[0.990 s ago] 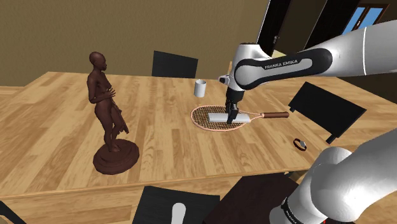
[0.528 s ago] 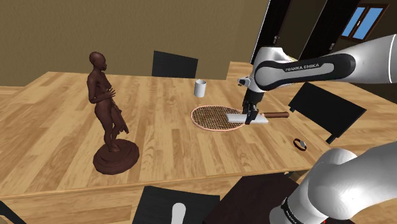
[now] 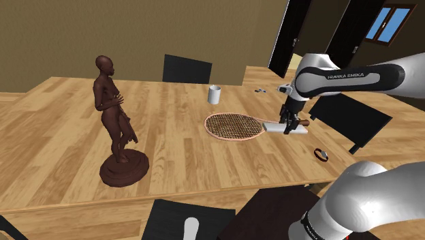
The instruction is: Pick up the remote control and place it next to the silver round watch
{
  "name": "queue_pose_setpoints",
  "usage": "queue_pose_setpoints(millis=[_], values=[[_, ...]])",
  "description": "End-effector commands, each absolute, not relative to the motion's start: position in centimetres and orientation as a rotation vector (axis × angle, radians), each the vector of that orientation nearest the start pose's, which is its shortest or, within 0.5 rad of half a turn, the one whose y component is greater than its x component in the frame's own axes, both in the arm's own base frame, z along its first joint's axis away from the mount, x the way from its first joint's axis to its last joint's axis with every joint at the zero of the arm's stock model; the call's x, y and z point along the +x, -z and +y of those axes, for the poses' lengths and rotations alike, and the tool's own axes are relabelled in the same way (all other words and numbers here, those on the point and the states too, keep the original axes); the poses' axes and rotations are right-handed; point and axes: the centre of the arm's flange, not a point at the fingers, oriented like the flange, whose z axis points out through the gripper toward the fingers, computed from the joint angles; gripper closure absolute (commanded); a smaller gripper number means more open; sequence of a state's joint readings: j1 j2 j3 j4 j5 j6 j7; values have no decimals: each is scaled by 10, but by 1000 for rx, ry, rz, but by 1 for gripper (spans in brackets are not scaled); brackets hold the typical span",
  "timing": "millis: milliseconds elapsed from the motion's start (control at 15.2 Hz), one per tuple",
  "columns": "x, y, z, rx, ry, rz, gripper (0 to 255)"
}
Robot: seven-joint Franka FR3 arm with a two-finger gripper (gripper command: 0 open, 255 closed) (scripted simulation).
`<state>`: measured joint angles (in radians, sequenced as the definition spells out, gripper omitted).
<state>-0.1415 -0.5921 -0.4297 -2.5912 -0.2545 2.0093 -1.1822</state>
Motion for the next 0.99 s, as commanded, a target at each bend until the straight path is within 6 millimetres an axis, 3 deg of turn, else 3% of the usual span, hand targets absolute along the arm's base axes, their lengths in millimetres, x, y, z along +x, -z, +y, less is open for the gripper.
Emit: queue_pose_setpoints(millis=[0,462,924], values=[[290,-431,-236,-2881,-14,-1207,255],[235,-431,-306,-2881,-14,-1207,255],[235,-394,-306,-2881,-14,-1207,255]])
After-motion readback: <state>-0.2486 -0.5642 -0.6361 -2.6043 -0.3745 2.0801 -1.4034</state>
